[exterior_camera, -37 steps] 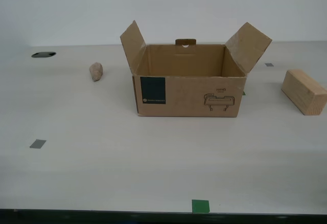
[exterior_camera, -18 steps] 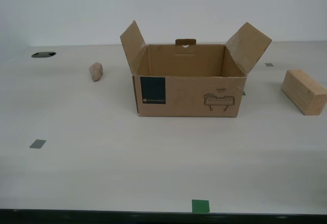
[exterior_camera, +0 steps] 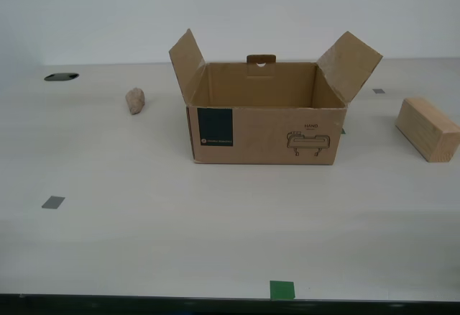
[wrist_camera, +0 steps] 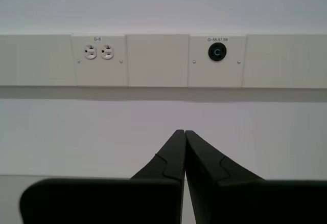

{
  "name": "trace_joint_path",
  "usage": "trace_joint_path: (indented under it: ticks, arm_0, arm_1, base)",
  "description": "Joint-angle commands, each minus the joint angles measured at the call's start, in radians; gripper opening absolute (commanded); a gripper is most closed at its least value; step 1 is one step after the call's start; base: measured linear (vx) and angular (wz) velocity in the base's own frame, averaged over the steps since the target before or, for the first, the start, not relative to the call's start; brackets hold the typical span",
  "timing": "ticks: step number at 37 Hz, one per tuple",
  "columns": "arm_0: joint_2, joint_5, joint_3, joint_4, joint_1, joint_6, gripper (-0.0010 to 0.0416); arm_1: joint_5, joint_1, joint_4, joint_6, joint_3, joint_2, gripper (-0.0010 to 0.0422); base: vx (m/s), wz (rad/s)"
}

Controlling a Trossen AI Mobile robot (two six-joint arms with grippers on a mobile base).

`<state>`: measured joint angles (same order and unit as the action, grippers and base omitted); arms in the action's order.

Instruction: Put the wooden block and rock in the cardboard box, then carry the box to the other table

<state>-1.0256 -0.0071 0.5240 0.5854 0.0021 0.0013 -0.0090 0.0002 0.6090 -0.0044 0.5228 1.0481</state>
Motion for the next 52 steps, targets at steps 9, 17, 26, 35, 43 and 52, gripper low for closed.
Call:
trace_joint_path:
  ticks: [9,17,26,35,43,52]
  arm_0:
    - [0.000,0.001,0.000,0.004,0.000,0.001,0.0000]
    - [0.000,0.001,0.001,0.005,0.000,0.001,0.0000]
    - [0.000,0.001,0.000,0.004,0.000,0.001,0.0000]
    - [0.000,0.001,0.000,0.005,0.000,0.001,0.0000]
    - [0.000,0.001,0.001,0.004,0.000,0.001,0.0000]
    - [0.000,0.001,0.000,0.004,0.000,0.001,0.0000]
  arm_1:
    - [0.000,0.000,0.006,0.002,0.000,0.000,0.0000]
    - [0.000,0.000,0.006,0.002,0.000,0.000,0.0000]
    - [0.000,0.000,0.006,0.002,0.000,0.000,0.0000]
    - [0.000,0.000,0.006,0.002,0.000,0.000,0.0000]
    - [0.000,0.000,0.006,0.002,0.000,0.000,0.0000]
    - [0.000,0.000,0.006,0.002,0.000,0.000,0.0000]
  base:
    - [0.000,0.000]
    - [0.000,0.000]
    - [0.000,0.000]
    - [0.000,0.000]
    - [0.000,0.000]
    - [0.000,0.000]
